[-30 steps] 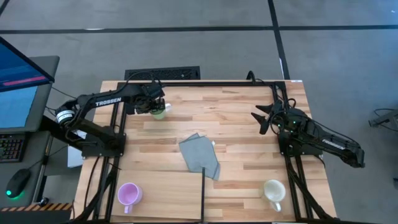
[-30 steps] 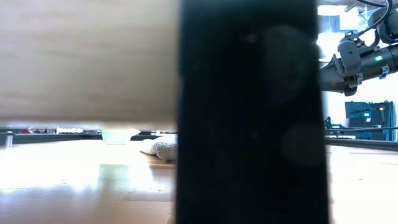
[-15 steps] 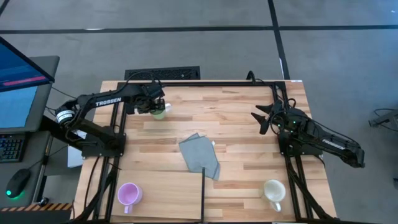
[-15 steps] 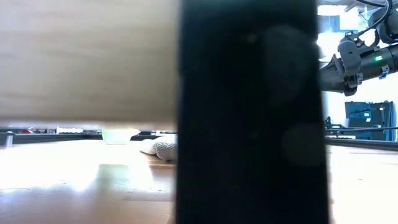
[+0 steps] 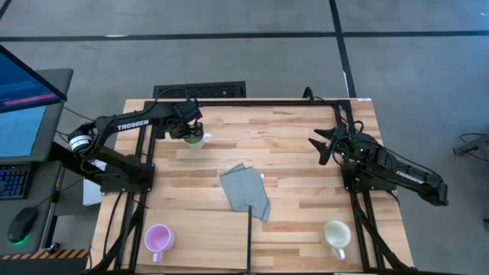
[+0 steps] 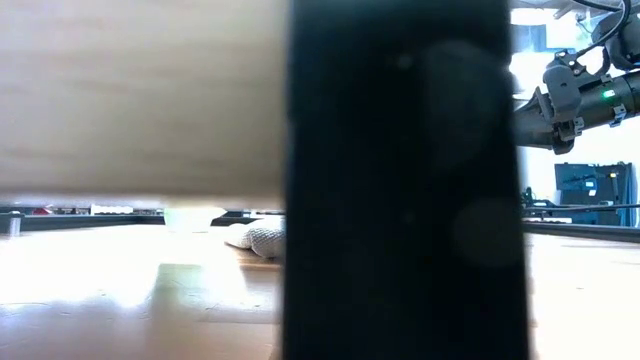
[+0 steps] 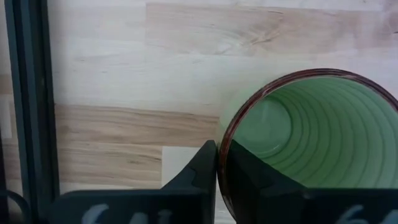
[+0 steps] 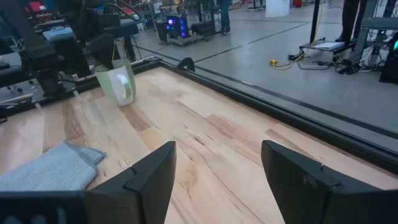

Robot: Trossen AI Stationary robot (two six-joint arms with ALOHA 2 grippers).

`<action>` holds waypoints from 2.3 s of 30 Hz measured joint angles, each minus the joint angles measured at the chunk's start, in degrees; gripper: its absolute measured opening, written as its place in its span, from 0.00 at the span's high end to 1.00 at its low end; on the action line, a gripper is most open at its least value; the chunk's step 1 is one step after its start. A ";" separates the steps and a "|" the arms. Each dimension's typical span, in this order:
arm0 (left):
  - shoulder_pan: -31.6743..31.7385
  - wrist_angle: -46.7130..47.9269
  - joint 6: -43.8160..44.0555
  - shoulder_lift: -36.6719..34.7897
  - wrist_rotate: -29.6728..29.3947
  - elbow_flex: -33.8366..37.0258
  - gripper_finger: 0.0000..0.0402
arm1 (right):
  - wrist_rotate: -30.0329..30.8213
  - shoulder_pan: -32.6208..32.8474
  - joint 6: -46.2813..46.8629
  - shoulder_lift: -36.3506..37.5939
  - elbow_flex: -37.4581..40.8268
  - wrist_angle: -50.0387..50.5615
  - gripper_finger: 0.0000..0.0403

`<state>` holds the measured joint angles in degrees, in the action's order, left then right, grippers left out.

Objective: Stack small to large cups/mugs on shelf
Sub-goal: Put the green mug on the shelf

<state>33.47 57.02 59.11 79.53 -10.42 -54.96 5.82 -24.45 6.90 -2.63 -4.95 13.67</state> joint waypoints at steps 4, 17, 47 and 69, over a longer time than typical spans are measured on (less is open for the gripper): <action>0.02 0.00 0.00 0.00 0.00 0.00 0.99 | 0.00 -0.02 0.00 0.00 0.00 0.00 0.35; -0.07 -0.09 -7.24 -0.02 2.02 0.00 0.99 | 0.00 -0.01 0.00 0.00 0.01 0.00 0.35; -0.09 -0.84 -71.88 -0.07 9.39 -0.01 0.99 | 0.22 -0.02 0.11 0.00 0.00 0.00 0.35; -1.38 -4.39 -86.53 0.04 11.27 0.13 0.96 | 2.14 -0.04 0.11 0.00 0.04 -0.44 0.35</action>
<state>32.10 52.62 -27.42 79.57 0.85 -54.83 7.97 -24.49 7.01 -2.63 -4.91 13.23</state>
